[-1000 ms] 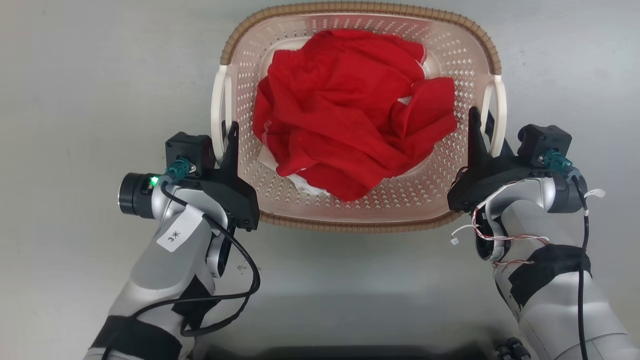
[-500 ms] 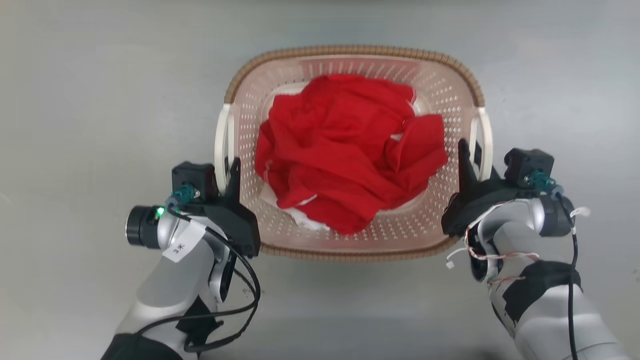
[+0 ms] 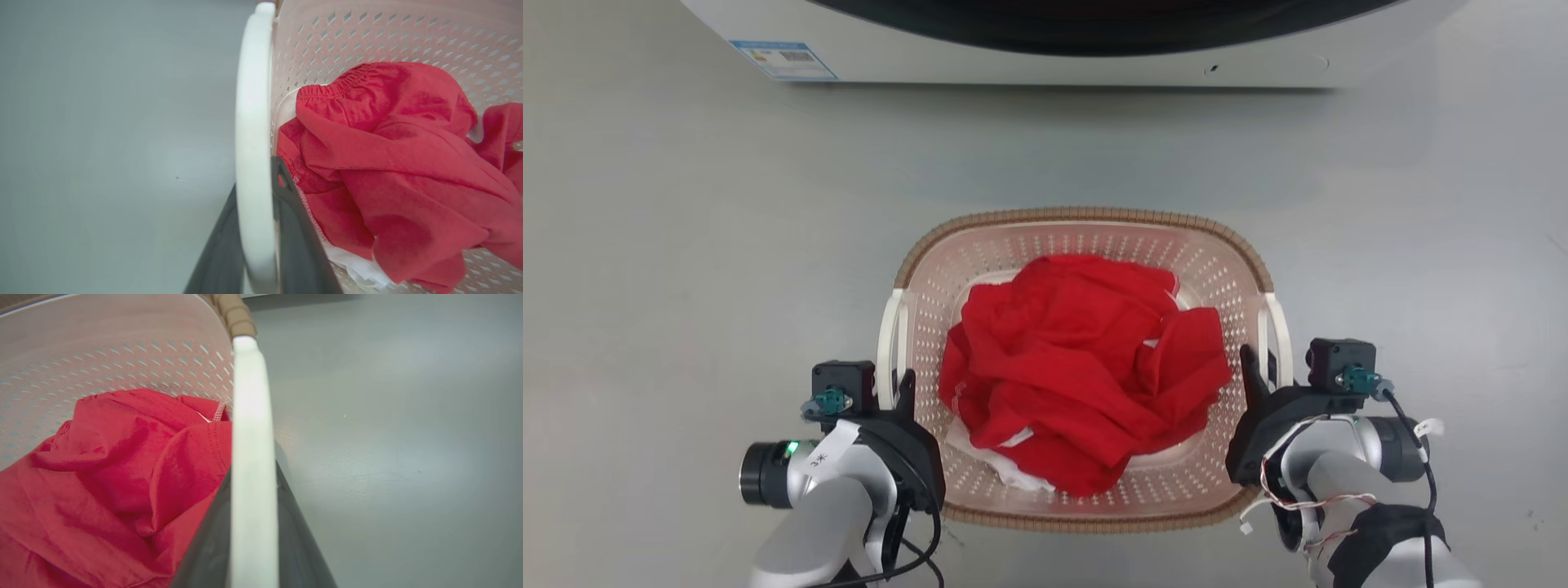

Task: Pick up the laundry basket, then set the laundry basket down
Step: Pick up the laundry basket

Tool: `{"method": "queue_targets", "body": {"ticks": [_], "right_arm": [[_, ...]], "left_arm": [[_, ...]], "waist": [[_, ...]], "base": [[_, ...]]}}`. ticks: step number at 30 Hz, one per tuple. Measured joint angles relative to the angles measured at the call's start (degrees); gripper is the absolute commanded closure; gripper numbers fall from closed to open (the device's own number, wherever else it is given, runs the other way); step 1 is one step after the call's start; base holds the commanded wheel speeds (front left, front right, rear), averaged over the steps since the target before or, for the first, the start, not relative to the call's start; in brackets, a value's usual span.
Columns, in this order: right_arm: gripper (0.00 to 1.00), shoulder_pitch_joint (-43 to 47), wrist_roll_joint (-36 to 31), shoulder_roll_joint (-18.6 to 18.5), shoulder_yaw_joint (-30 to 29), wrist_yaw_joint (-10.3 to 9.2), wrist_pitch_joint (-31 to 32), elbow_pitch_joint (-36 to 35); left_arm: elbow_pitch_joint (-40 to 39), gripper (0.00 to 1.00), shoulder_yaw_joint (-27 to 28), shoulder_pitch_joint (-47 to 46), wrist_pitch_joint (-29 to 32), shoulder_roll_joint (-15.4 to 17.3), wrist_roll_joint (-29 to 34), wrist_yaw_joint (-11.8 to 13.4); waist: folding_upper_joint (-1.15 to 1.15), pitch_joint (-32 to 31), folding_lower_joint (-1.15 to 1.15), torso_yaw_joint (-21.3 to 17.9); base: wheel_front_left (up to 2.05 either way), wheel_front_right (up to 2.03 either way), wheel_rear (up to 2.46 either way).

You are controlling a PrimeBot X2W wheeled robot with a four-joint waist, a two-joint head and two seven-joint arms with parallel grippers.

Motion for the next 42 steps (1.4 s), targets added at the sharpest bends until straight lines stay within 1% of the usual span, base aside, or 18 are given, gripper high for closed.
{"method": "queue_targets", "body": {"ticks": [2, 11, 20, 23, 37, 42], "right_arm": [[1.00, 1.6, 1.9, 0.1, 2.0, 0.01, 1.7, 0.4], [1.00, 7.2, 7.6, 0.1, 7.7, -0.26, 6.6, -0.5], [1.00, 12.2, 13.2, -0.2, 12.9, -1.26, 10.3, -2.3], [1.00, 13.8, 14.6, -0.3, 14.2, -1.71, 11.1, -2.5], [1.00, 21.0, 20.9, -0.3, 20.1, -2.58, 14.3, -2.8], [1.00, 21.7, 22.6, -0.3, 21.2, -2.70, 14.9, -2.8]], "left_arm": [[0.8, 1.00, -0.2, 1.9, 1.0, -0.1, -2.0, 0.0], [3.1, 1.00, -1.9, 7.4, 4.5, -0.1, -4.6, -0.5], [4.4, 1.00, -3.9, 12.7, 6.6, 0.3, -6.4, -0.6], [4.6, 1.00, -4.6, 14.3, 7.3, 0.4, -6.8, -1.0], [6.1, 1.00, -7.1, 22.0, 9.6, 0.5, -9.0, -1.1], [6.2, 1.00, -7.5, 22.6, 9.9, 0.7, -9.2, -1.1]], "waist": [[0.00, -2.5, 0.00, 0.1], [0.00, -10.0, -0.01, 0.2], [0.00, -17.6, -0.01, -0.3], [-0.01, -20.2, -0.01, -0.5], [-0.01, -32.0, -0.01, -1.1], [0.00, -35.1, 0.00, -1.3]], "base": [[0.00, 0.00, 0.00], [0.00, 0.00, 0.00], [0.00, 0.00, 0.00], [0.00, 0.00, 0.00], [0.00, 0.00, 0.00], [0.00, 0.00, 0.00]]}}
